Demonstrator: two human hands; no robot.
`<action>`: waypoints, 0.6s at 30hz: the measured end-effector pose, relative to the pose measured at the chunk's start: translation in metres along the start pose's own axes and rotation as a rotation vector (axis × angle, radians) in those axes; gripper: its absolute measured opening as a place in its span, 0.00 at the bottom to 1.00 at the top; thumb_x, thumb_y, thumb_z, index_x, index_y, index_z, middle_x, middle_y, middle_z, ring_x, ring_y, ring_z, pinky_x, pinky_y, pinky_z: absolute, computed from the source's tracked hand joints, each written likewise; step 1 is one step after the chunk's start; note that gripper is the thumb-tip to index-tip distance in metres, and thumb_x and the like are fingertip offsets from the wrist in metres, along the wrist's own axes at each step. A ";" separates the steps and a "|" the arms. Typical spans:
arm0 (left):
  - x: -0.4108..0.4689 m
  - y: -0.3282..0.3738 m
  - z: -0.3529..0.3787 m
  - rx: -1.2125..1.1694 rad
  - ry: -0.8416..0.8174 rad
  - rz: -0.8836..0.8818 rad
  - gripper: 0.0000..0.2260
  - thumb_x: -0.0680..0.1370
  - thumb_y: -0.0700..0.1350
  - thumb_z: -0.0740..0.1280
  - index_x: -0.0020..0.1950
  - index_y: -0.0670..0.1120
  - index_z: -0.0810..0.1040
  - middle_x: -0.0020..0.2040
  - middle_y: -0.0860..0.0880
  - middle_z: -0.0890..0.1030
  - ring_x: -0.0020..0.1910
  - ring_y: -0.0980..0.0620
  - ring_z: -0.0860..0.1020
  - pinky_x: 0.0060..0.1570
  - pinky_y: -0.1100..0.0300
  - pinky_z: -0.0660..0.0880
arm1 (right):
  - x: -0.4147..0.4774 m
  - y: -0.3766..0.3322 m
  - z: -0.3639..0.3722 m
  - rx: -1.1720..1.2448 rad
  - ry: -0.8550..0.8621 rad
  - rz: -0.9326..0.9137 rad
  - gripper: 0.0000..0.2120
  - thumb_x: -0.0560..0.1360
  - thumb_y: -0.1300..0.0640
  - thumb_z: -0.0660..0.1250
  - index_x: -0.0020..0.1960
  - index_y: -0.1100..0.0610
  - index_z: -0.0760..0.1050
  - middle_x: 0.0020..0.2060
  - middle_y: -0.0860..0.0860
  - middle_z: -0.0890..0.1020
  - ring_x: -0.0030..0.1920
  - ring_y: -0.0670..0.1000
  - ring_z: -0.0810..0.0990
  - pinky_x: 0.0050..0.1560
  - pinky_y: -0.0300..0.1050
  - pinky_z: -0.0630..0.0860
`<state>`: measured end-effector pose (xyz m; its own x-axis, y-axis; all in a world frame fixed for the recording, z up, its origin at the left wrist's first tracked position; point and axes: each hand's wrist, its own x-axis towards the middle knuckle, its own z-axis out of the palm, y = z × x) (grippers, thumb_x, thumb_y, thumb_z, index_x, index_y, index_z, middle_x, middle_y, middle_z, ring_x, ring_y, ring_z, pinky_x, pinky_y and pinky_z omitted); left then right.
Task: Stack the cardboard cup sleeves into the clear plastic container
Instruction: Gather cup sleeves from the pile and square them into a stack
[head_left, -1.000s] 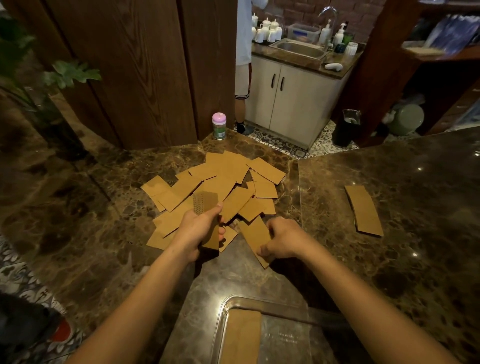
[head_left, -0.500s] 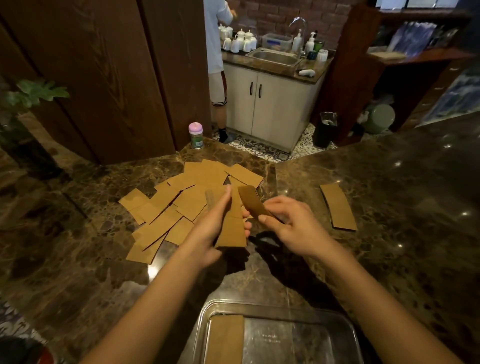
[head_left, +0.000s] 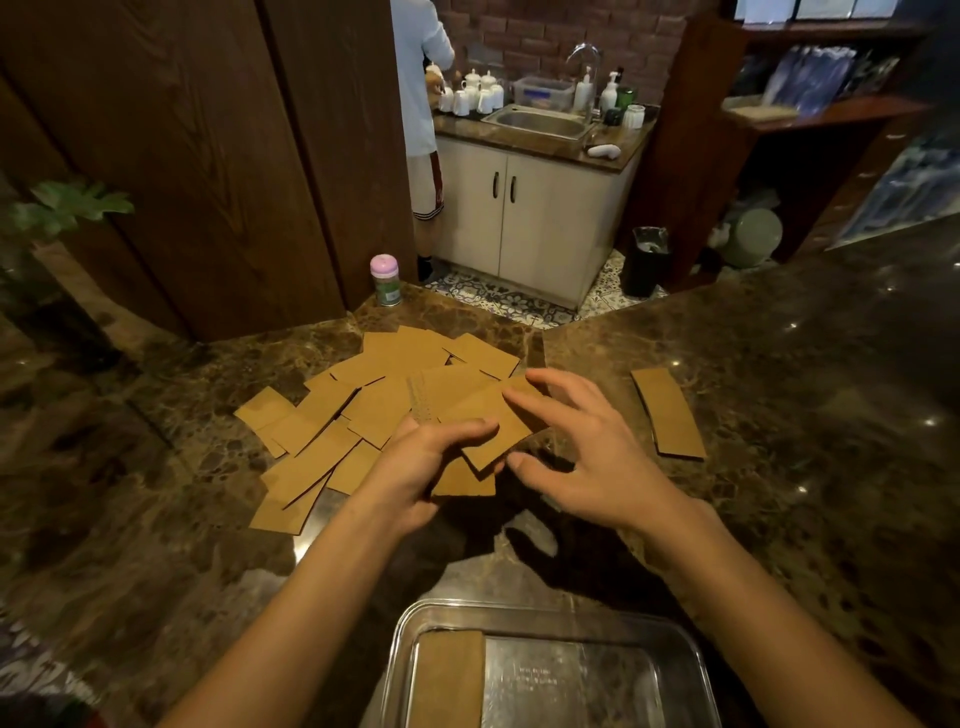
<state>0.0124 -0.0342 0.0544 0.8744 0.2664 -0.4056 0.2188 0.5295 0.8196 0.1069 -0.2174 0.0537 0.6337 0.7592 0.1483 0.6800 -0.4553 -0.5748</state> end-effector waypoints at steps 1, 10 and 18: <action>0.000 0.001 -0.001 0.023 -0.014 0.021 0.23 0.71 0.35 0.76 0.66 0.35 0.78 0.51 0.37 0.86 0.46 0.42 0.86 0.37 0.53 0.82 | 0.000 -0.001 -0.003 0.031 0.022 0.021 0.30 0.78 0.38 0.67 0.79 0.42 0.69 0.78 0.43 0.63 0.79 0.46 0.59 0.78 0.58 0.63; -0.001 0.001 -0.004 0.115 -0.081 0.101 0.14 0.74 0.33 0.73 0.57 0.44 0.82 0.48 0.44 0.88 0.46 0.46 0.86 0.41 0.53 0.81 | 0.008 -0.004 -0.015 0.093 0.086 0.086 0.18 0.76 0.44 0.74 0.65 0.44 0.82 0.53 0.42 0.82 0.53 0.41 0.79 0.50 0.41 0.73; 0.002 -0.002 0.011 0.018 -0.011 0.203 0.16 0.72 0.36 0.74 0.59 0.44 0.81 0.50 0.43 0.88 0.47 0.46 0.86 0.44 0.53 0.83 | 0.008 -0.009 0.005 0.552 0.234 0.290 0.13 0.77 0.50 0.76 0.41 0.58 0.80 0.27 0.52 0.80 0.29 0.48 0.76 0.38 0.47 0.74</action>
<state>0.0186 -0.0432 0.0562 0.9062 0.3570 -0.2268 0.0452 0.4514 0.8912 0.1045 -0.2050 0.0560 0.8681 0.4926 0.0607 0.2207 -0.2735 -0.9362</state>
